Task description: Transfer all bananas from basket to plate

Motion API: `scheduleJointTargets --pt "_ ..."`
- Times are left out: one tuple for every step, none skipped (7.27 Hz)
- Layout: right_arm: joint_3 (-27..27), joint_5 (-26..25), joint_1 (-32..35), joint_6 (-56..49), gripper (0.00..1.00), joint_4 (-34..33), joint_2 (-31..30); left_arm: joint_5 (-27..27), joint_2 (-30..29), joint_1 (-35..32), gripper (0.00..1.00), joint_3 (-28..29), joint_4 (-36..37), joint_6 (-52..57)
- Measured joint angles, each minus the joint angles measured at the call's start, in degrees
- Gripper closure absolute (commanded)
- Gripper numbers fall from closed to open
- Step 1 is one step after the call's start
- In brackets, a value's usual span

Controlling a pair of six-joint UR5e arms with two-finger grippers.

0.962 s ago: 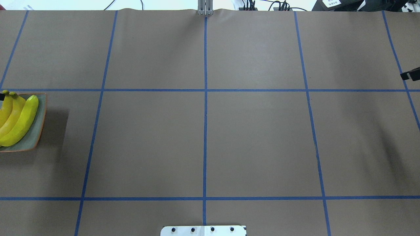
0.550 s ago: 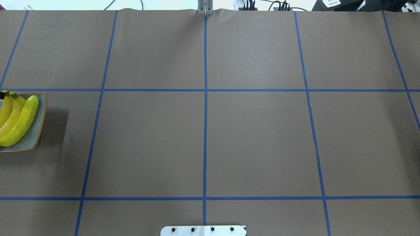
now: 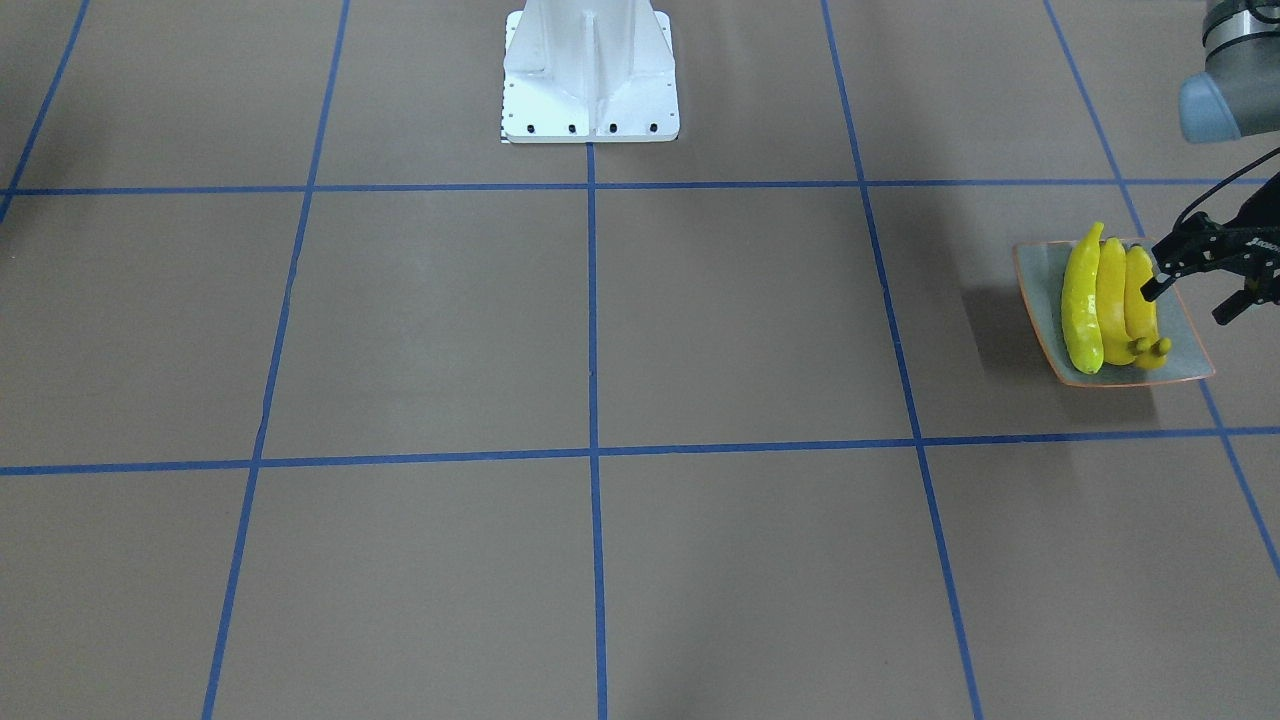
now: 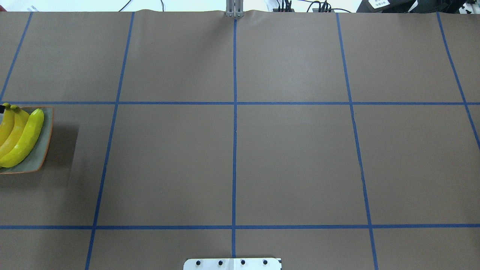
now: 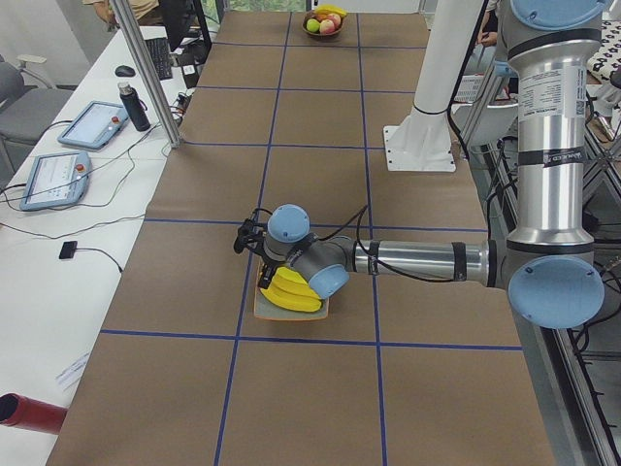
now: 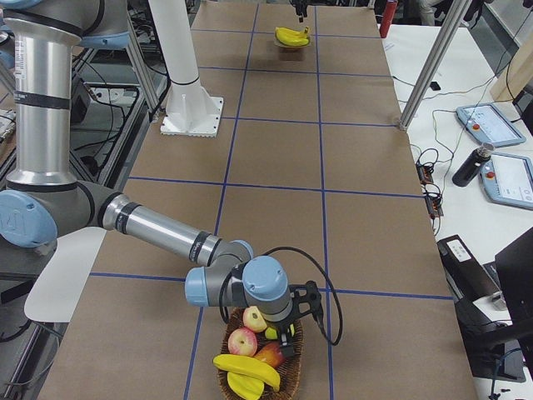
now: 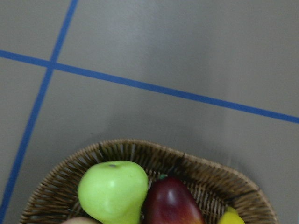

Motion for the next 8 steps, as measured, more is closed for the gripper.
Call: scheduleJointTargets --pt "-1.55 -0.97 0.91 2.46 0.04 0.78 -0.71 0.04 -0.08 -0.03 0.00 -0.23 -0.02 0.06" --pt "-2.85 -1.52 1.35 7.70 0.04 3.42 -1.52 0.08 -0.05 -0.06 0.00 -0.80 -0.01 0.09" --pt "-4.88 -1.98 1.51 13.99 0.04 8.15 -2.25 0.13 0.09 -0.22 0.00 -1.52 0.00 0.12" --pt "-7.18 -2.32 1.55 18.11 0.04 12.64 -2.86 0.17 0.20 -0.52 0.00 -2.06 0.01 0.18" --pt "-8.74 -2.35 1.58 20.01 0.04 15.30 -3.45 0.20 0.21 -0.80 0.00 -2.33 0.01 0.26" --pt "-9.29 -2.11 1.59 21.08 0.05 16.57 -4.04 0.21 0.18 -0.97 0.00 -2.43 0.01 0.32" --pt "-9.42 -1.91 1.58 21.84 0.07 17.14 -4.43 0.21 0.16 -1.01 0.00 -2.55 0.01 0.37" --pt "-9.52 -1.82 1.55 22.17 0.13 17.36 -4.62 0.21 0.18 -1.07 0.00 -2.78 0.01 0.42"
